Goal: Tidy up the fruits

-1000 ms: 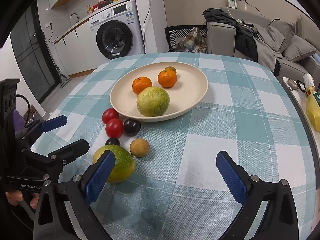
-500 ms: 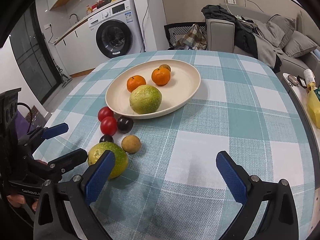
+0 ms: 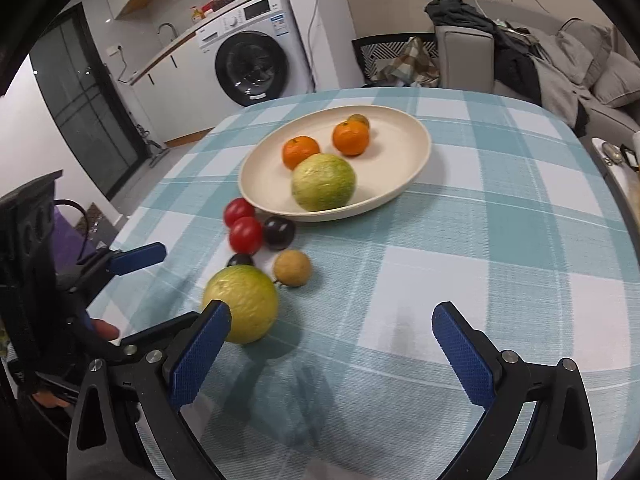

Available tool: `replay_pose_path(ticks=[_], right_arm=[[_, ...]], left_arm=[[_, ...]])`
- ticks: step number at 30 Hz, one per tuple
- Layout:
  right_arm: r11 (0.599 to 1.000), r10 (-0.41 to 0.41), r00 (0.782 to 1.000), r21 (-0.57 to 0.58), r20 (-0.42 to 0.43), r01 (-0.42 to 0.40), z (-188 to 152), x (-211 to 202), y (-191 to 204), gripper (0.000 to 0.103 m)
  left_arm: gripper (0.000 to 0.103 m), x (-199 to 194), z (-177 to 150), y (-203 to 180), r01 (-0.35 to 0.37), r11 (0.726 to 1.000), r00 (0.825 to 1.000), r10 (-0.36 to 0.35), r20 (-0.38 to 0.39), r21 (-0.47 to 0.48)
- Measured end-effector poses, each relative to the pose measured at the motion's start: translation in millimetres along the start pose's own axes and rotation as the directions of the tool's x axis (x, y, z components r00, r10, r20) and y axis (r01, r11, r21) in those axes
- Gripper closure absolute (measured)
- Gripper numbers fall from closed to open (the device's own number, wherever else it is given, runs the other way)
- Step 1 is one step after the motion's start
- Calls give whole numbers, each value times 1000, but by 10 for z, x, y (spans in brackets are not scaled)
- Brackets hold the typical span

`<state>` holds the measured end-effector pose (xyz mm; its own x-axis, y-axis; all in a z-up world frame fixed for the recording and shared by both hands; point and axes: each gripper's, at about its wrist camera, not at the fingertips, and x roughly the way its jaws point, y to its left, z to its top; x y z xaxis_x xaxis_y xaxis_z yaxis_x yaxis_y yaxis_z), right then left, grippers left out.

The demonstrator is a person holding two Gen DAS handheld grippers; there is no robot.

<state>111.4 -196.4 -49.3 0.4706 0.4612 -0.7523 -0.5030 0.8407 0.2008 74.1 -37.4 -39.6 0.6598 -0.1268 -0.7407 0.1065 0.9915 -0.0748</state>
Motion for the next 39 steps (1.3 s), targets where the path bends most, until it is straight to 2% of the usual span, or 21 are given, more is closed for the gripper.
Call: replay_pose_path(ticks=[7, 13, 19, 21, 31, 39], right_arm=[[997, 60, 998, 43, -11, -59, -14, 104, 112, 3], [987, 150, 988, 61, -29, -148, -16, 195, 202, 22], [987, 161, 986, 23, -45, -160, -28, 250, 369, 36], [986, 168, 984, 10, -52, -167, -36, 257, 411, 47], [982, 187, 982, -18, -33, -187, -82, 235, 423, 48], [990, 144, 988, -18, 48, -143, -23, -8, 321, 48]], left_arm=[[1, 57, -81, 76, -41, 999, 999, 42, -34, 19], [1, 27, -122, 205, -50, 999, 998, 50, -36, -3], [1, 4, -129, 256, -52, 999, 998, 52, -32, -14], [1, 2, -131, 258, -51, 999, 998, 51, -30, -11], [1, -6, -133, 235, -57, 998, 998, 56, -30, -12], [1, 25, -48, 104, -62, 998, 998, 62, -19, -25]])
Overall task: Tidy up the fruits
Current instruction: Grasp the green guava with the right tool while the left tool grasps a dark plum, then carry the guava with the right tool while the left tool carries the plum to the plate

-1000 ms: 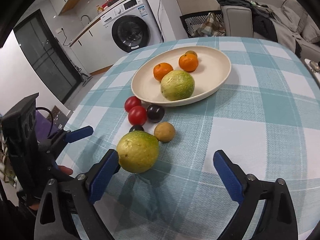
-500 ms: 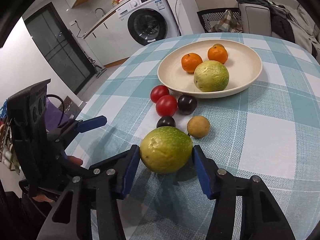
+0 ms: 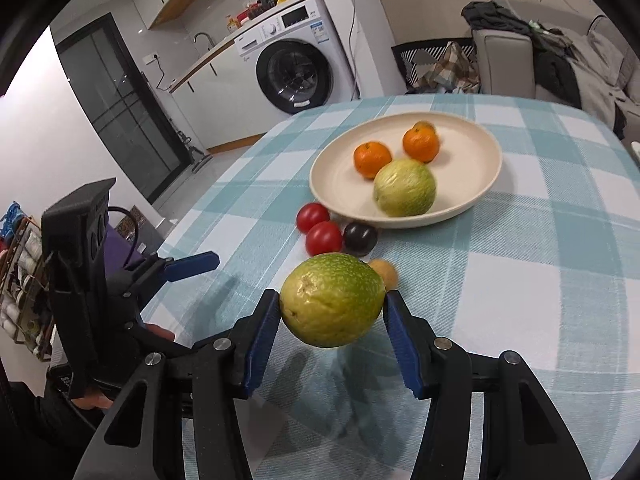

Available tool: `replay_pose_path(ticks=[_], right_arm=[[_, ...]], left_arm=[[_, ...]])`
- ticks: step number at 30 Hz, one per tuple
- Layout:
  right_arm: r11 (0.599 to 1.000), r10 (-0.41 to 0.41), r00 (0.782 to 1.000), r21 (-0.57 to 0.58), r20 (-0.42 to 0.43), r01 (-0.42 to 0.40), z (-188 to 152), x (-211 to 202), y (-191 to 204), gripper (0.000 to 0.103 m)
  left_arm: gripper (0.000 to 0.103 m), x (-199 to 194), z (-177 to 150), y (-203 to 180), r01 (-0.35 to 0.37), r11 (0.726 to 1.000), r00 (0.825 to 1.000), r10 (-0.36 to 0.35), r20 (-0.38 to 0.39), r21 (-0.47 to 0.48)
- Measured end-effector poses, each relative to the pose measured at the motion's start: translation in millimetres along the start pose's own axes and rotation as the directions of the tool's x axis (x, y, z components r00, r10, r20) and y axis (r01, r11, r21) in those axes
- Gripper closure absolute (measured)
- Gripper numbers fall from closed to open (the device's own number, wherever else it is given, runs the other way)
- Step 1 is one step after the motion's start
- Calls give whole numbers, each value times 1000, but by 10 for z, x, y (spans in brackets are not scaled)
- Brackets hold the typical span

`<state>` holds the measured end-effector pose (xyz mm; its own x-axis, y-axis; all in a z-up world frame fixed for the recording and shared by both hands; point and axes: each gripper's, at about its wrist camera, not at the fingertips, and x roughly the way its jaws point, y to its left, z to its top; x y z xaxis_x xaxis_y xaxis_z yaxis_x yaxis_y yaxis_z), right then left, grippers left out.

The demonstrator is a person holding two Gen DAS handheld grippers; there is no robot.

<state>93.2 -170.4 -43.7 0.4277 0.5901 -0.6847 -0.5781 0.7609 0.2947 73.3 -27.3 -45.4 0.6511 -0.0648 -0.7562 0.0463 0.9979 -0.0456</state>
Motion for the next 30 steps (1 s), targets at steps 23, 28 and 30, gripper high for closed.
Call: replay_pose_path(ticks=[23, 28, 30], right_arm=[[991, -95, 992, 99, 83, 86, 107, -380, -450, 48], [992, -93, 992, 97, 83, 85, 107, -386, -445, 48], [992, -93, 992, 97, 84, 85, 109, -389, -445, 48]], left_arm=[[76, 347, 230, -351, 107, 994, 993, -109, -47, -26], [80, 345, 237, -320, 115, 993, 992, -116, -40, -35], [80, 330, 230, -317, 113, 993, 993, -114, -38, -32]])
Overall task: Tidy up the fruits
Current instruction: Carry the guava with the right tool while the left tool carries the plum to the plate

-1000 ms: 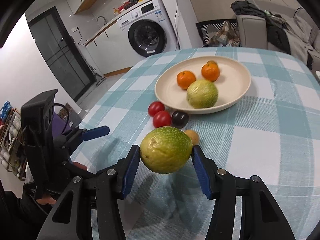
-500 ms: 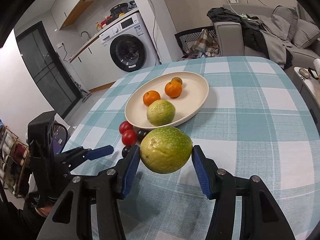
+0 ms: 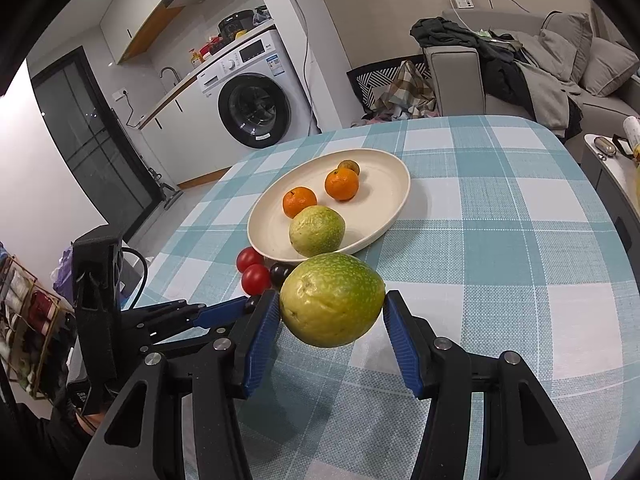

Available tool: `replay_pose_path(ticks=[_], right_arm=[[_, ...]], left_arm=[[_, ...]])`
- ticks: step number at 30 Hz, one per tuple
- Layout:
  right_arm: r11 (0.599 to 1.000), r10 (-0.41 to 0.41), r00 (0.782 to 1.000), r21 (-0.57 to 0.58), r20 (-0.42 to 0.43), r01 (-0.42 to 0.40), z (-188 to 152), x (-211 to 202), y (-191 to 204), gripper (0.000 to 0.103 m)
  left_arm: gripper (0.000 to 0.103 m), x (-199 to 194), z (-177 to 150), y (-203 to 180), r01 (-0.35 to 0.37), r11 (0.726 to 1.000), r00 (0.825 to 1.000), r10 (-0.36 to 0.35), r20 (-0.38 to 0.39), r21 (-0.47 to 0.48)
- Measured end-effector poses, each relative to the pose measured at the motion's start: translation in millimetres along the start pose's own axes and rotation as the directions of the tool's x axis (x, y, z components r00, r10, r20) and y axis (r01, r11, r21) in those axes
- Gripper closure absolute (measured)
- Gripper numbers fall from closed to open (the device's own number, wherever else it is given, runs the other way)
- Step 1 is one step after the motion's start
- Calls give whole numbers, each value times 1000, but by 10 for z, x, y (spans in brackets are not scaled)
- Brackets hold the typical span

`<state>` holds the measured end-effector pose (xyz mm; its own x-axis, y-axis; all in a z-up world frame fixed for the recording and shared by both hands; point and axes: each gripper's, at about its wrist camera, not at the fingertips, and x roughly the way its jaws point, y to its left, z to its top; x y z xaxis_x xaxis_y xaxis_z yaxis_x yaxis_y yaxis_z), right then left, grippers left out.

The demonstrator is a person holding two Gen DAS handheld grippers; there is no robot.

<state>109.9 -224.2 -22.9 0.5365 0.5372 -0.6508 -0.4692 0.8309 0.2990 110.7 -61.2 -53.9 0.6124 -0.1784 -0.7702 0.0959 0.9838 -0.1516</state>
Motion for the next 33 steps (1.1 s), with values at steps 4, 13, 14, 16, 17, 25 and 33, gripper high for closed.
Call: replay_pose_path(ticks=[4, 13, 14, 16, 17, 25, 33], right_arm=[[1000, 0, 1000, 0, 3, 0, -1, -6, -1, 48], [1000, 3, 1000, -8, 14, -3, -21, 9, 39, 48], [1000, 5, 1000, -12, 13, -5, -25, 18, 54, 48], [1000, 8, 1000, -18, 17, -7, -32, 32, 85, 48], [1000, 10, 1000, -19, 16, -9, -31, 43, 94, 48], [999, -20, 999, -47, 38, 21, 56, 57, 175, 48], [997, -38, 997, -57, 60, 42, 261, 29, 193, 48]], left_arm=[[80, -91, -29, 5, 9, 1000, 1000, -9, 23, 13], [80, -387, 10, 89, 12, 999, 994, -15, 112, 30], [80, -414, 23, 108, 11, 1000, 992, -14, 122, 28], [80, -451, 45, 141, 12, 1000, 991, -15, 130, 23], [80, -465, 61, 162, 15, 1000, 991, -18, 134, 21], [80, -503, 217, 227, 14, 999, 988, -21, 155, 46], [80, -494, 415, 243, 12, 998, 984, -22, 179, 60]])
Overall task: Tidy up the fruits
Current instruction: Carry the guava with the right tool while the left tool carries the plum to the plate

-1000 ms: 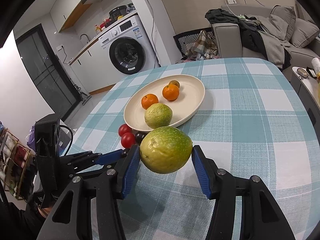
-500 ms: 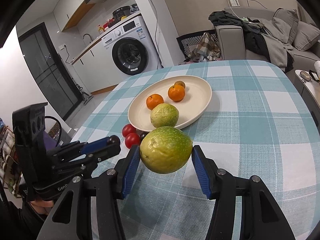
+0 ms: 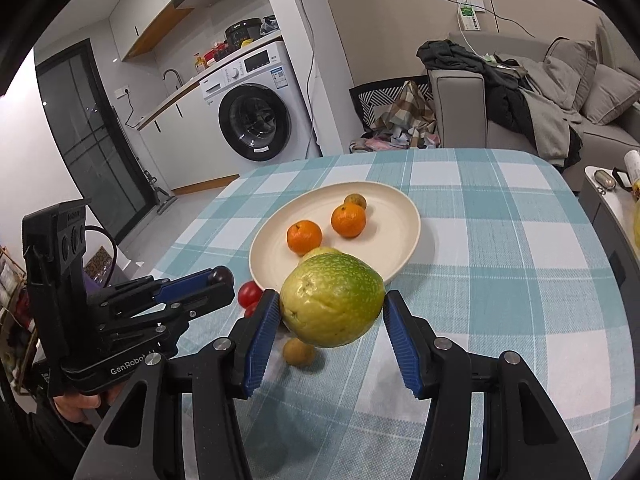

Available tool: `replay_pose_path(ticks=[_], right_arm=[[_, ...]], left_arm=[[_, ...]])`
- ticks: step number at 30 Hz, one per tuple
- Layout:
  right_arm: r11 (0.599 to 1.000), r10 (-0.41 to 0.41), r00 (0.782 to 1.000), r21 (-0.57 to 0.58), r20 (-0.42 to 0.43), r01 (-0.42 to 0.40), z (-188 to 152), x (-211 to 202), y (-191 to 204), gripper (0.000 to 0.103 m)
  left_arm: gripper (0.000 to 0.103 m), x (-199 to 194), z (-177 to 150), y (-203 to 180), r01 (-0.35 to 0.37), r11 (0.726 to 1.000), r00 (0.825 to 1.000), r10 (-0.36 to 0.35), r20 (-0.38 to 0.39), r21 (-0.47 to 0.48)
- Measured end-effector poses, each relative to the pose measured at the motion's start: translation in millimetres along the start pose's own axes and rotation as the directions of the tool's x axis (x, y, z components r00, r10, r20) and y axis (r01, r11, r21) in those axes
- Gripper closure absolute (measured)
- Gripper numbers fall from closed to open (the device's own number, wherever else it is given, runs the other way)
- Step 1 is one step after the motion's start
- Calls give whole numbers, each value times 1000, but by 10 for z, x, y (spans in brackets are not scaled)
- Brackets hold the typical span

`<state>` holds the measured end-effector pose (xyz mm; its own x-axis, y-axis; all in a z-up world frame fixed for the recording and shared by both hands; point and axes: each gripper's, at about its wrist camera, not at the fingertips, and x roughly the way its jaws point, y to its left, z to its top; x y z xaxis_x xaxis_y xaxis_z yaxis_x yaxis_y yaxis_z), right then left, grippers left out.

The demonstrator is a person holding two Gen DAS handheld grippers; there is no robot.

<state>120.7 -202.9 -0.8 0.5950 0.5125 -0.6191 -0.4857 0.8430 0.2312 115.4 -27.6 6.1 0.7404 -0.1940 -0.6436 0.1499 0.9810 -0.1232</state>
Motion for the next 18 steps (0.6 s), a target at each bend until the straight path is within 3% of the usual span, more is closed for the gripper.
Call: replay_pose_path(ticks=[18], right_arm=[[1000, -26, 1000, 5, 6, 26, 295, 253, -177, 48]], left_arm=[[80, 354, 276, 129, -27, 1000, 1000, 27, 2, -2]])
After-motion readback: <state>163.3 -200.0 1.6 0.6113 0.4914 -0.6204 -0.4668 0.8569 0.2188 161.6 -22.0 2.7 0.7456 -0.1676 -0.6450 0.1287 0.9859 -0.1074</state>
